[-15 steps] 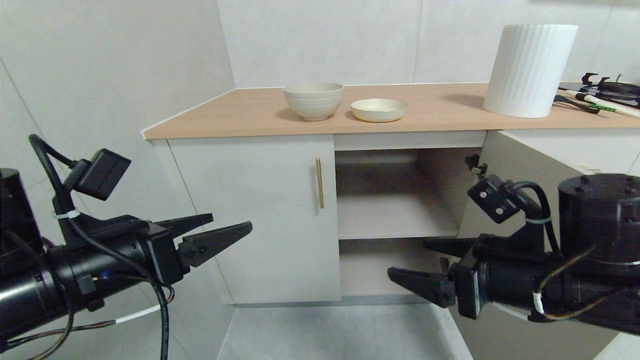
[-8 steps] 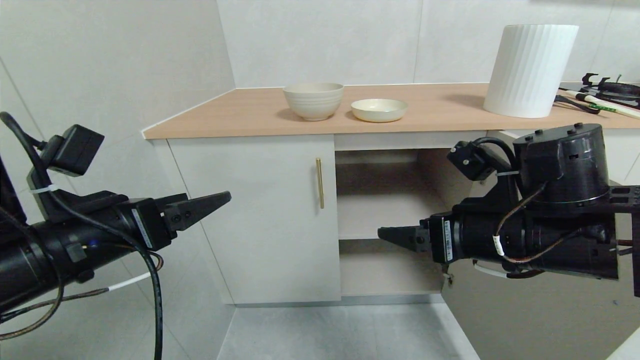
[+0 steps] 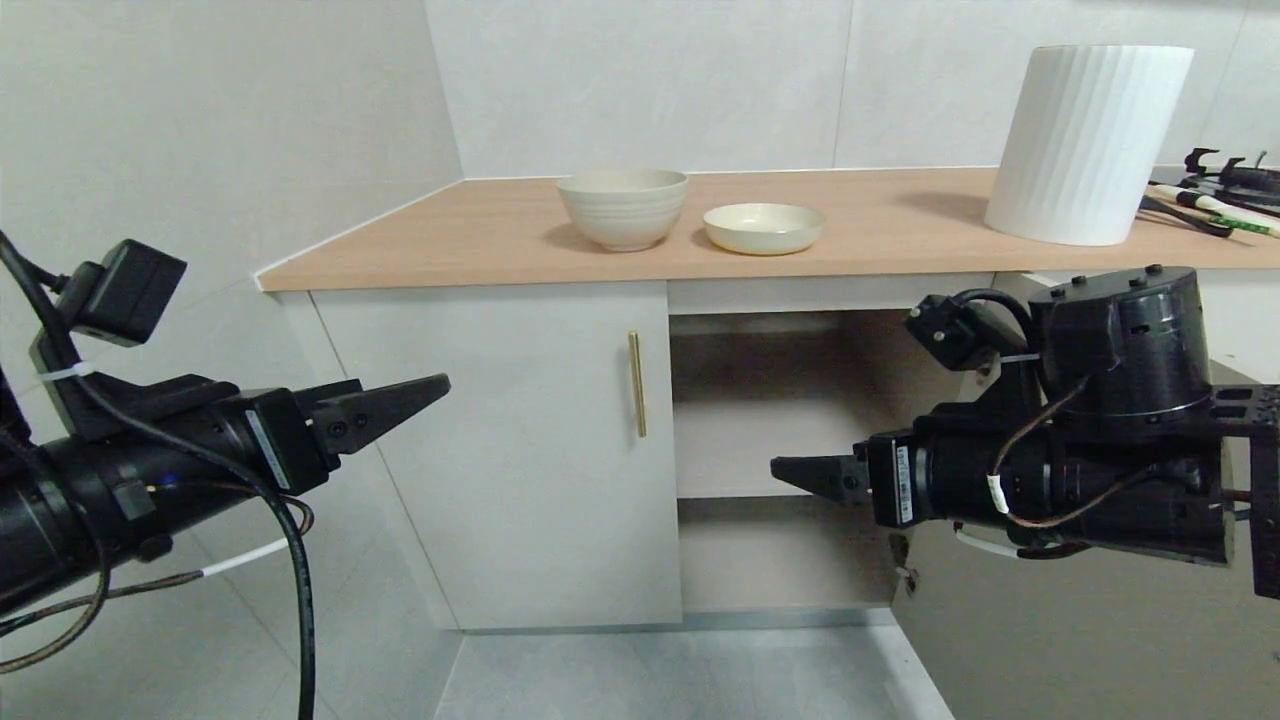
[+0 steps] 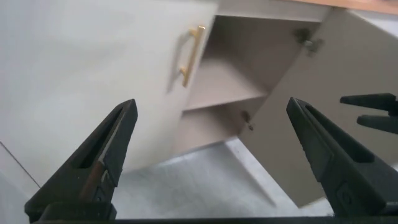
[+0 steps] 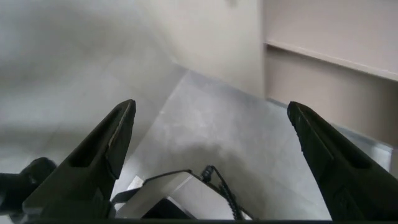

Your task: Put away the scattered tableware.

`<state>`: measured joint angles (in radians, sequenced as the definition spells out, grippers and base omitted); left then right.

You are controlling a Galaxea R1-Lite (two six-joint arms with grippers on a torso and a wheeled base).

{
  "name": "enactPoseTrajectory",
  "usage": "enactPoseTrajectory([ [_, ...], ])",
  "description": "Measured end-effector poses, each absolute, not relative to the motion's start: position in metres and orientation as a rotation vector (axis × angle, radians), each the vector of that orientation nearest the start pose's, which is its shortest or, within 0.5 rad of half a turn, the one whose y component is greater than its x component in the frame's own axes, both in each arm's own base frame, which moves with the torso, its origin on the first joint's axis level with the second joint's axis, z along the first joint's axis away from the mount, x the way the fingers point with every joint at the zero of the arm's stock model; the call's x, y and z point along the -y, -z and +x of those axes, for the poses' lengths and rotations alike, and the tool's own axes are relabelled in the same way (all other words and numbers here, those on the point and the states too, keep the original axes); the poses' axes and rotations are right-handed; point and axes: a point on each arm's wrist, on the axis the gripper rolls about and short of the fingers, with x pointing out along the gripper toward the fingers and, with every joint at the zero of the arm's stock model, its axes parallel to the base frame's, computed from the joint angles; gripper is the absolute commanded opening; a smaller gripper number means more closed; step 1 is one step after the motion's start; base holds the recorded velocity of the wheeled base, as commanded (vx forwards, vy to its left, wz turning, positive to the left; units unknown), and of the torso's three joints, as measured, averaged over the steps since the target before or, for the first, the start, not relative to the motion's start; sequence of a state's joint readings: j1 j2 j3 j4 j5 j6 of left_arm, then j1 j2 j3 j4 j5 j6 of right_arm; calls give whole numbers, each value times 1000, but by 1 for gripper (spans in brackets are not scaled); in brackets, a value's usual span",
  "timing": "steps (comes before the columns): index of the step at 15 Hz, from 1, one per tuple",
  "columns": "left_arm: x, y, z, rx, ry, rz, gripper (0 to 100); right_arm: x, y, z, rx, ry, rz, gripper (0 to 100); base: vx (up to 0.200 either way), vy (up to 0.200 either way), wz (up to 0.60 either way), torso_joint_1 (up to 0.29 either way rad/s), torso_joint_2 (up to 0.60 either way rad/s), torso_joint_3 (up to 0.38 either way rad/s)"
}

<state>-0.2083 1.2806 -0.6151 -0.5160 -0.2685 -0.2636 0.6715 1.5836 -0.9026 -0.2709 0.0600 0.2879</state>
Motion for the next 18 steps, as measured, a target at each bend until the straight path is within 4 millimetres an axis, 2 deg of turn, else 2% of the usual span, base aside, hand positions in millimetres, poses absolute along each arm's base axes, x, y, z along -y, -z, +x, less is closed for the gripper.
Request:
enactPoseTrajectory([
  [7, 46, -224, 194, -211, 446, -263, 100, -176, -203, 218, -479, -669, 117, 100, 200, 0, 0, 2, 0, 4],
  [18, 45, -226, 192, -201, 452, -263, 100, -175, -197, 217, -430, -686, 95, 100, 0, 0, 0, 0, 0, 0],
])
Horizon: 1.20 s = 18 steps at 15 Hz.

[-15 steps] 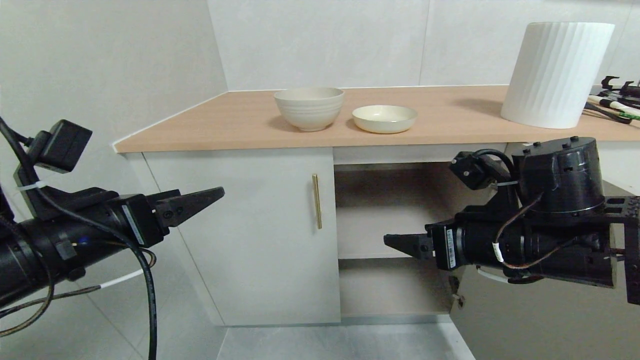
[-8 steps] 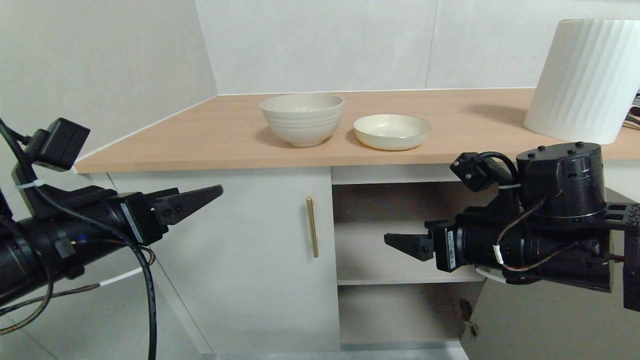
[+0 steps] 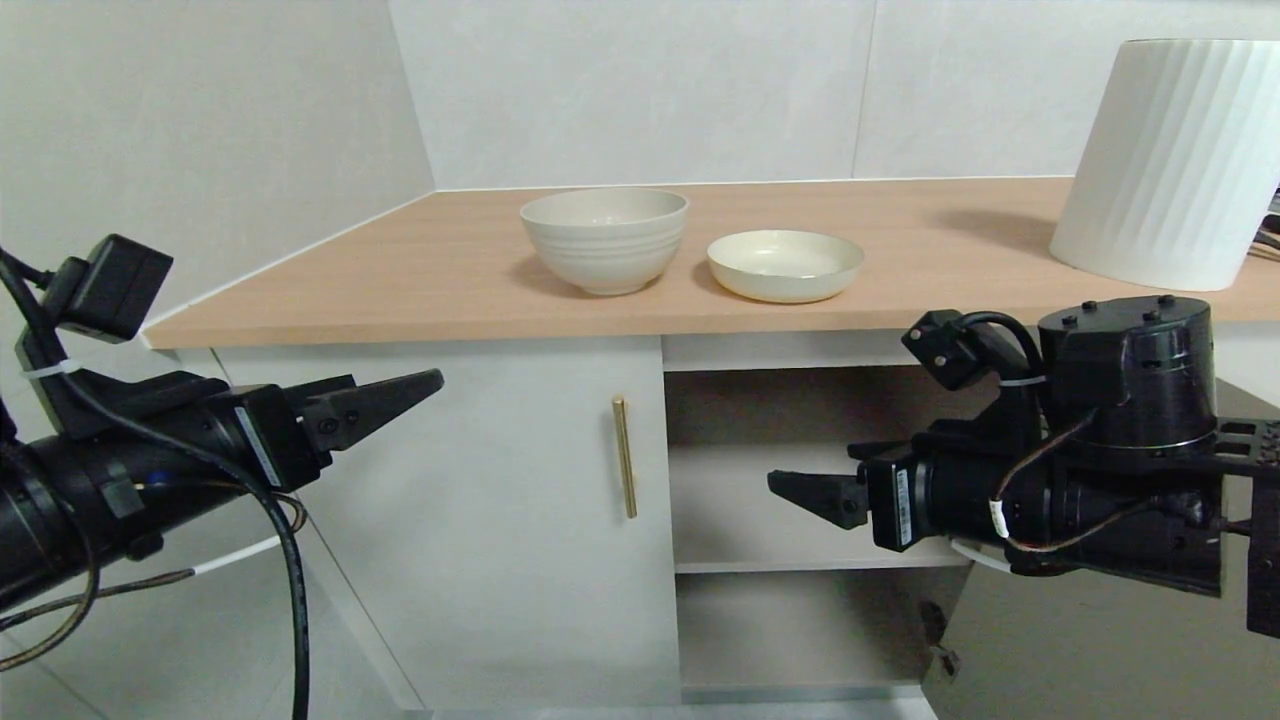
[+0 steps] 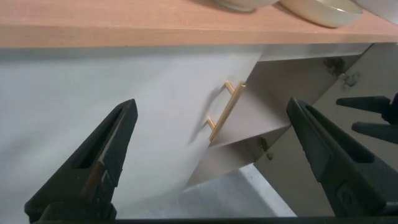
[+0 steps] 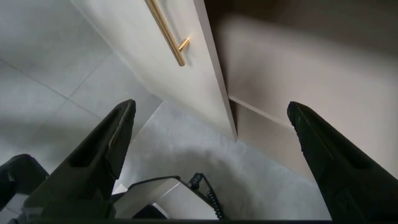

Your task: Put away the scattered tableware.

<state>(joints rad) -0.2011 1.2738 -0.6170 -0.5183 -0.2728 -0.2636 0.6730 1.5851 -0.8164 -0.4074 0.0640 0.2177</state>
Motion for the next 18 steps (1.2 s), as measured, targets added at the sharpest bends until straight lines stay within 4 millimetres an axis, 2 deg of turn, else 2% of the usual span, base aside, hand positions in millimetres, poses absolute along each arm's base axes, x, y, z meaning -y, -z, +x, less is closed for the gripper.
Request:
enactPoseTrajectory([
  [5, 46, -225, 193, -208, 451, -265, 100, -175, -196, 216, -428, -690, 85, 100, 0, 0, 0, 58, -213, -206],
  [10, 47, -221, 198, -228, 452, -266, 100, -174, -194, 216, -429, -694, 65, 100, 0, 0, 0, 175, -515, -293],
  [14, 50, -218, 215, -257, 455, -267, 100, -175, -193, 217, -433, -694, 64, 100, 0, 0, 0, 184, -476, -282],
  [18, 54, -208, 234, -314, 447, -268, 100, -178, -191, 220, -425, -695, 66, 100, 0, 0, 0, 59, -126, -75],
])
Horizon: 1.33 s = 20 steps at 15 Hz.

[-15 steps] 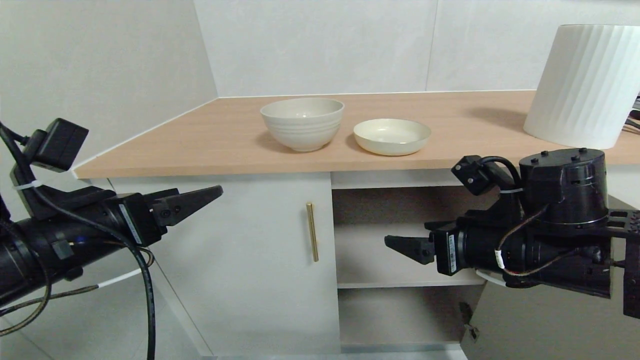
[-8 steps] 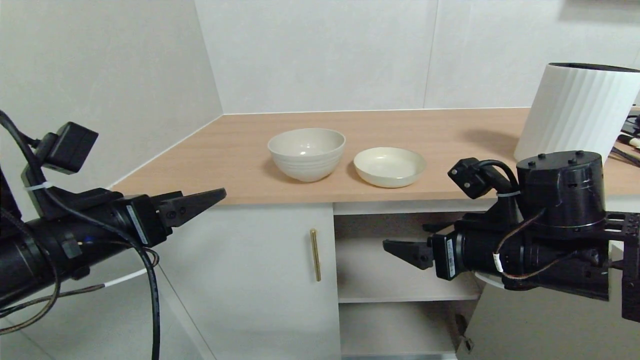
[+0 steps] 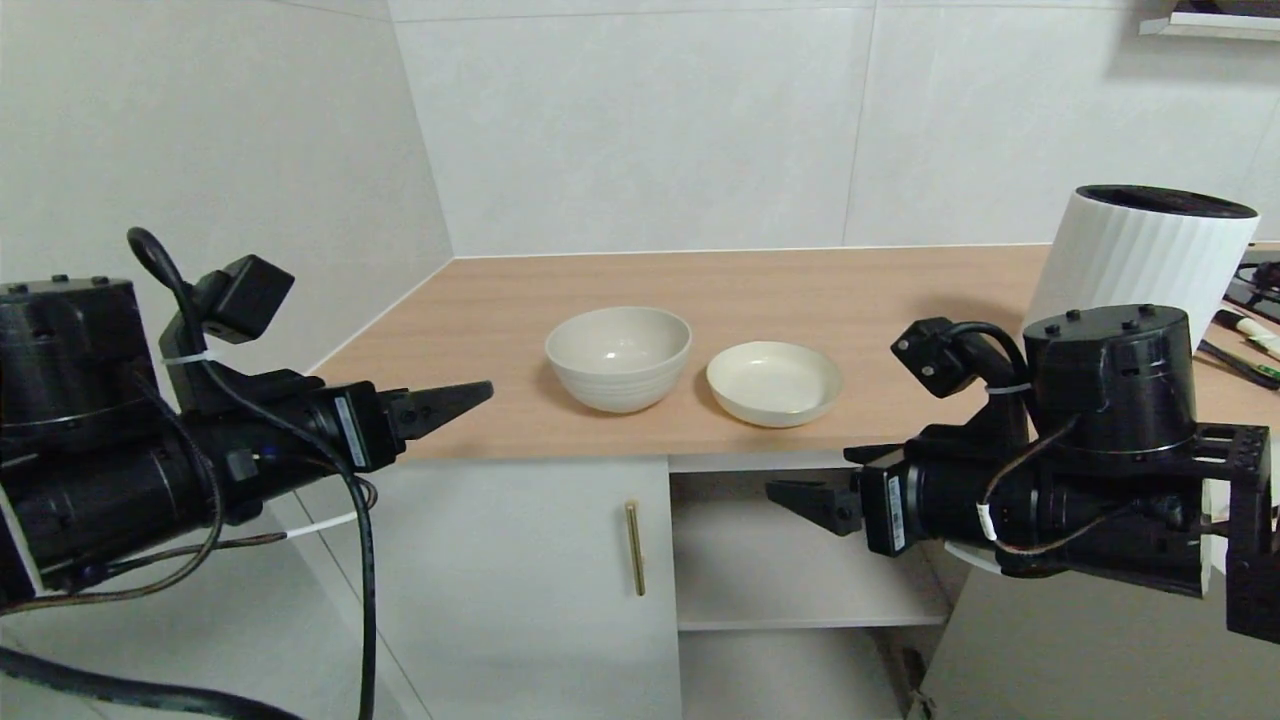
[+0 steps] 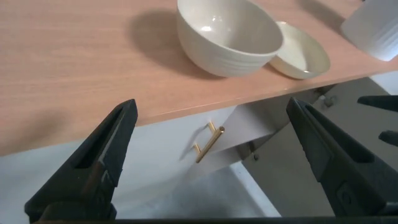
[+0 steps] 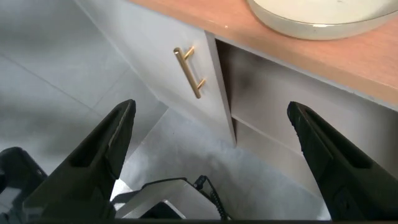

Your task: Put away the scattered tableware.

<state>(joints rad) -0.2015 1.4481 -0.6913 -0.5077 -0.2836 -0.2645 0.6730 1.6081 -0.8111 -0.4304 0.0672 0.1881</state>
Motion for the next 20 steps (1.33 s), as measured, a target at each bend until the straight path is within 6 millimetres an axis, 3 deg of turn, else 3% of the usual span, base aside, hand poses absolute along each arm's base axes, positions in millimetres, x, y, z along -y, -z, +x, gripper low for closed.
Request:
enactPoseTrajectory([
  [6, 59, -220, 253, -370, 431, -327, 100, -181, -200, 227, -446, -674, 93, 100, 0, 0, 0, 0, 0, 0],
  [10, 62, -228, 256, -431, 419, -400, 100, -183, -226, 232, -549, -602, 248, 100, 0, 0, 0, 0, 0, 0],
  [15, 75, -248, 266, -519, 415, -586, 100, -187, -239, 260, -479, -427, 264, 100, 0, 0, 0, 0, 0, 0],
  [20, 87, -242, 288, -541, 348, -649, 100, -176, -241, 290, -488, -274, 249, 100, 0, 0, 0, 0, 0, 0],
])
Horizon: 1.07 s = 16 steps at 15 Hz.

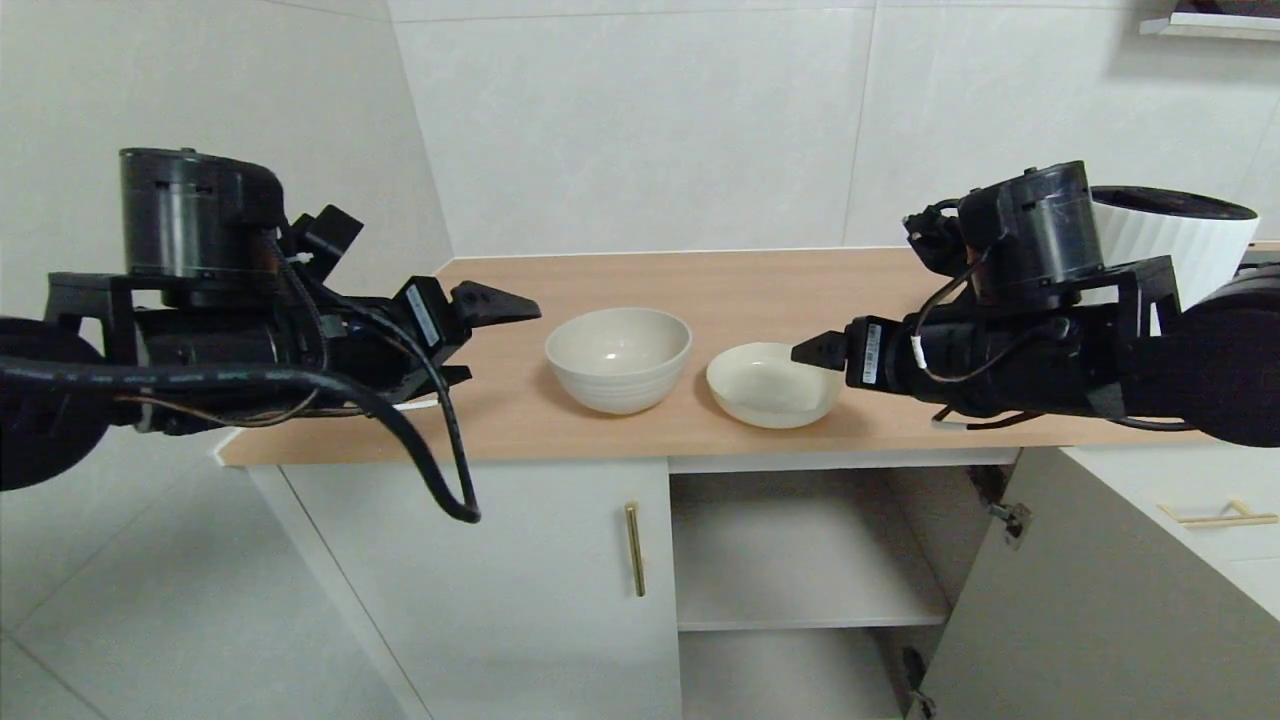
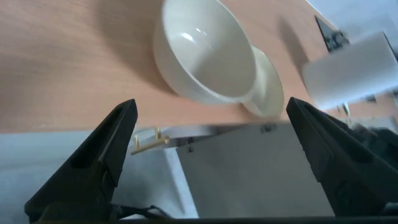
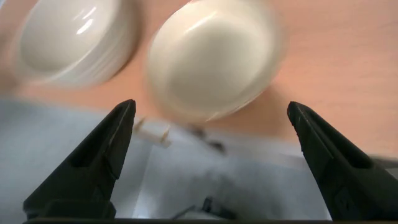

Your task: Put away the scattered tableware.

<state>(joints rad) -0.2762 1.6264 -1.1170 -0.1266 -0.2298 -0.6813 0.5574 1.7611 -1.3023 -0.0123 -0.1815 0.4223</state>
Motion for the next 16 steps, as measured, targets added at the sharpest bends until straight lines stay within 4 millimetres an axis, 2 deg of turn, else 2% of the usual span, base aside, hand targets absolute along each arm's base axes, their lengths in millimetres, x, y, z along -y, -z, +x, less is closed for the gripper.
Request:
enactPoseTrajectory([
  [5, 103, -226, 314, -566, 253, -697, 100, -173, -229, 309, -500, -219, 242, 100, 0, 0, 0, 0, 0, 0],
  [12, 124, -202, 338, -589, 249, -757, 100, -174, -225, 314, -500, -194, 243, 100, 0, 0, 0, 0, 0, 0],
  [16, 126, -193, 343, -602, 236, -757, 100, -173, -224, 314, -504, -193, 244, 100, 0, 0, 0, 0, 0, 0],
])
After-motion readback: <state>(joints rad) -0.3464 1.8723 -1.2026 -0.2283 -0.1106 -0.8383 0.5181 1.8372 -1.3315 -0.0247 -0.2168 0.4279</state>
